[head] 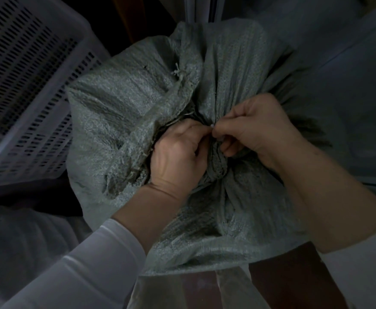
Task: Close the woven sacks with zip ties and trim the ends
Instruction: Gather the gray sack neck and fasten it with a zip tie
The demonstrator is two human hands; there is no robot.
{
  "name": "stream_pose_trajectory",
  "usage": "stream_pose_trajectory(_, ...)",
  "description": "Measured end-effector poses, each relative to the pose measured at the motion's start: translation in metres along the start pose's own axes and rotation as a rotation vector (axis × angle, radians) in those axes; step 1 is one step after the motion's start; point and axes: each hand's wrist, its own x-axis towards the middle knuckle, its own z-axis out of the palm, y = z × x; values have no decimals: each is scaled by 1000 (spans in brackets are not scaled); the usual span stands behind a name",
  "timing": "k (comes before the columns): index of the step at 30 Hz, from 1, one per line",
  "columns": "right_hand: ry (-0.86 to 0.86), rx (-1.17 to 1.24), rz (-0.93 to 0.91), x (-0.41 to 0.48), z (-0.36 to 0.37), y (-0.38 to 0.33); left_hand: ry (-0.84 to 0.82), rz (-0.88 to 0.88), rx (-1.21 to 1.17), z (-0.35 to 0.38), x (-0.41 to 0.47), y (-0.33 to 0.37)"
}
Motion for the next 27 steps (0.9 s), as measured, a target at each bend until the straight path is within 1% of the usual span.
stream_pose_trajectory(7,13,215,-19,-11,-3,12,-5,-20,-28,0,-1,-1)
stream_pose_trajectory(11,17,273,-14,-14,-3,15,27,-26,-22,2,-1,-1)
stream_pose_trajectory(16,50,208,-14,-12,-3,15,45,-33,-20,4,-3,0)
stream_pose_trajectory(21,101,91,-47,-7,1,17,53,21,-7,4,-5,-2)
stream_pose_trajectory(24,105,29,-59,-4,2,16,31,36,1,3,-5,-1)
stream_pose_trajectory(27,88,1,-91,-6,2,15,25,11,5,3,-5,0)
